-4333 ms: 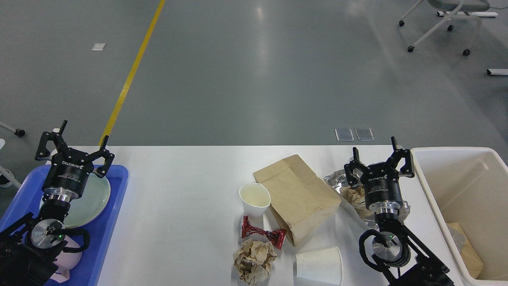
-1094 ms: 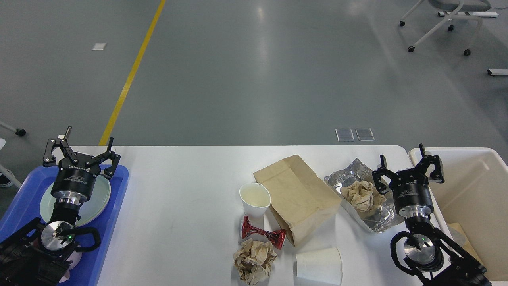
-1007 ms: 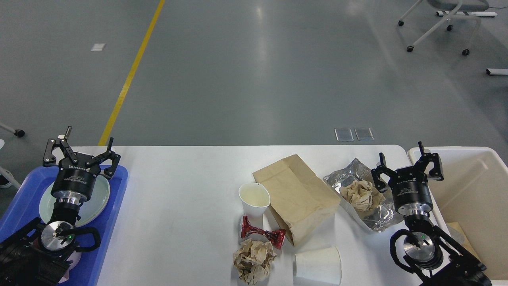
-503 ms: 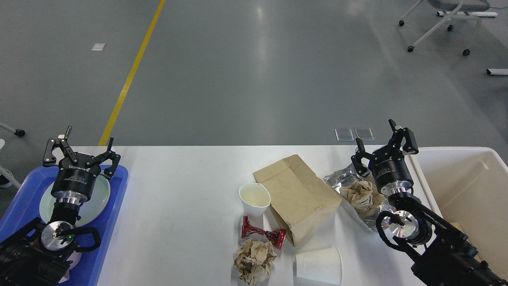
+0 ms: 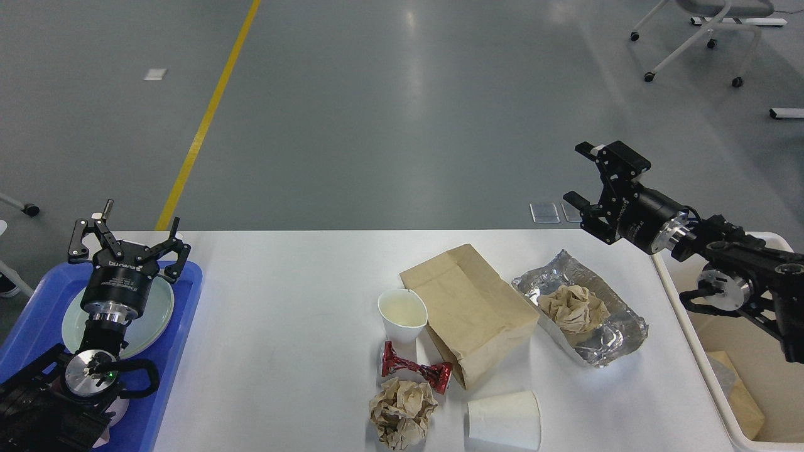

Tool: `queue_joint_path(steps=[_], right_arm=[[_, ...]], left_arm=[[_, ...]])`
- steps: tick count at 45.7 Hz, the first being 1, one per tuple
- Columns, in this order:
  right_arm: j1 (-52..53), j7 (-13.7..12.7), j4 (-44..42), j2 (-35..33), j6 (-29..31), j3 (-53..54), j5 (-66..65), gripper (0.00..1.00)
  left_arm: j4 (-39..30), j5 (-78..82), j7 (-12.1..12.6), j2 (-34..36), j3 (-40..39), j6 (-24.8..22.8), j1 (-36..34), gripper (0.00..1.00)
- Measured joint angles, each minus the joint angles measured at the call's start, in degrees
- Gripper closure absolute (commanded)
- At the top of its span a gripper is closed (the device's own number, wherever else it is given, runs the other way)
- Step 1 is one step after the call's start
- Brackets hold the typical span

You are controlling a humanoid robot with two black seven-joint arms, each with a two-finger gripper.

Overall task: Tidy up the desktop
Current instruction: 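Raise the right gripper out of the bin and lift it up, then move the right gripper down toward the brown paper bag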

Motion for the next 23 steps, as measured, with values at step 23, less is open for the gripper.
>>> queue_joint_path(steps=[23], right_arm=[[50.2, -6.1, 4.9, 16.3, 27.4, -57.0, -1.0, 0.00]], left_arm=[[0.0, 0.0, 0.0, 0.0, 0.0, 0.0, 0.0, 0.02]])
